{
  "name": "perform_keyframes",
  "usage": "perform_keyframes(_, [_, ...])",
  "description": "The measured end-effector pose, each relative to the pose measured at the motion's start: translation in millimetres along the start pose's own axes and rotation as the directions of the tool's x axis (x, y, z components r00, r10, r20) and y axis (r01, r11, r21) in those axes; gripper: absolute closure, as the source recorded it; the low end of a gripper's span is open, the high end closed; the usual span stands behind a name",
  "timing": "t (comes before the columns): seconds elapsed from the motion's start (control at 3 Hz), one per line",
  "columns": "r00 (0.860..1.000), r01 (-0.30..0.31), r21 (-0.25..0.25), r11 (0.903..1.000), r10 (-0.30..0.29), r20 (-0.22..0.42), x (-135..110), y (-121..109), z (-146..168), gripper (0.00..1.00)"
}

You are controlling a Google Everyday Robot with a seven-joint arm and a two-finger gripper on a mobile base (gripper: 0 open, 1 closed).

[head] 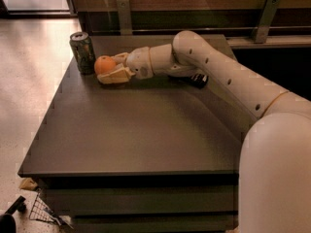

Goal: Move orange near green can

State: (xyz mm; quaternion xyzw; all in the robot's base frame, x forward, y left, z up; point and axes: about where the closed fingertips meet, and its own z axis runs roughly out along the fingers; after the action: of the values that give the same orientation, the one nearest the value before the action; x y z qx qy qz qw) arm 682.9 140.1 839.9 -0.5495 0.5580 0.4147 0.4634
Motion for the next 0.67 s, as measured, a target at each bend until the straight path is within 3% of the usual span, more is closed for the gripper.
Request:
perform_keyframes(0.33, [1.000,0.000,-0.007,1.0000,0.000,0.001,-0.5,1.7,4.0,0.05])
perform_keyframes(0.67, [1.000,0.000,-0.010,1.0000,0.000,0.001,-0.7,2.4,5.7,0.00])
